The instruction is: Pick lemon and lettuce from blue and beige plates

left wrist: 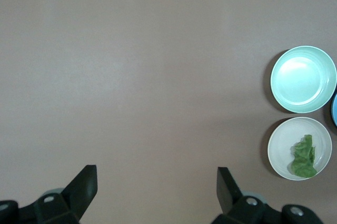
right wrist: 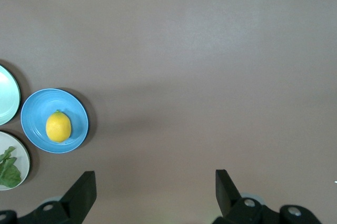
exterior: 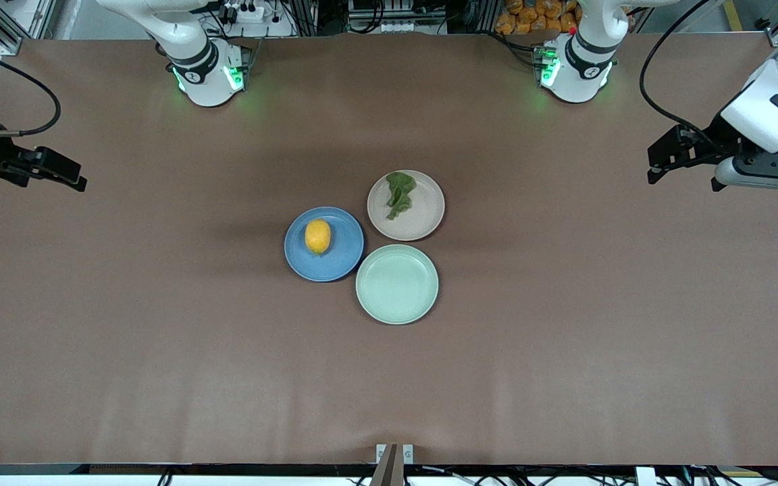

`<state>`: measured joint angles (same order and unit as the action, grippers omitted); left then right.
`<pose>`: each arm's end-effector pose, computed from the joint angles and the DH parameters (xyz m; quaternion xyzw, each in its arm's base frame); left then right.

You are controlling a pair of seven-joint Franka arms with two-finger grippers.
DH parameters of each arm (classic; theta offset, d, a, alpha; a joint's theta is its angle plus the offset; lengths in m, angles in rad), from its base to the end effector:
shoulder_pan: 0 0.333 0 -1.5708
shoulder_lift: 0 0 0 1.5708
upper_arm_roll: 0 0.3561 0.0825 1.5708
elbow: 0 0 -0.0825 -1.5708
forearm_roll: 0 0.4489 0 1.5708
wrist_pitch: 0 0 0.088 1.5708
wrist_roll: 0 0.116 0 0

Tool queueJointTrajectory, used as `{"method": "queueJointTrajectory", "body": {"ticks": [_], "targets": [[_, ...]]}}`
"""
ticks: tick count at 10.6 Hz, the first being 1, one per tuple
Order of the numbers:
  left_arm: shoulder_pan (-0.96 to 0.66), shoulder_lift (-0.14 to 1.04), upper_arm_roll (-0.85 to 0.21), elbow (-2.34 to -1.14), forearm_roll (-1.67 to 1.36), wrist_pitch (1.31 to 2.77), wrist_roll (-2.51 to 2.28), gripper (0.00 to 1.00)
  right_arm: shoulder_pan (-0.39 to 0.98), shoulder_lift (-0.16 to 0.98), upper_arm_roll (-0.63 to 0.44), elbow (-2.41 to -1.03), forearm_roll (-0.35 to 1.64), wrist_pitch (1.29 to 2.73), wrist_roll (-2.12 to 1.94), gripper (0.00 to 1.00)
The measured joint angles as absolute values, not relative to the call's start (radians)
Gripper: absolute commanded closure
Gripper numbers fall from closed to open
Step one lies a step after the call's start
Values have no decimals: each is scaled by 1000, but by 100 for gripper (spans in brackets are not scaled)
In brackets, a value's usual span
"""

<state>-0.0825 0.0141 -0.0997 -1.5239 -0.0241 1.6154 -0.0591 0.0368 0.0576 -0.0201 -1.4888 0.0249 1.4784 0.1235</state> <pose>0.6193 -0.1163 0.6763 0.9973 -0.0614 0.0369 0.0173 0.6294 0.0140 0.6555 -0.9980 0.0526 0.0347 0.0094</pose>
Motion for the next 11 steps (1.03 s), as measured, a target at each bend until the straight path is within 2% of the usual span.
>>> {"method": "queueJointTrajectory", "body": {"ticks": [11], "targets": [[-97, 23, -108, -1524, -24, 1615, -59, 0, 35, 57, -21, -1489, 25, 1478, 124, 0]]}}
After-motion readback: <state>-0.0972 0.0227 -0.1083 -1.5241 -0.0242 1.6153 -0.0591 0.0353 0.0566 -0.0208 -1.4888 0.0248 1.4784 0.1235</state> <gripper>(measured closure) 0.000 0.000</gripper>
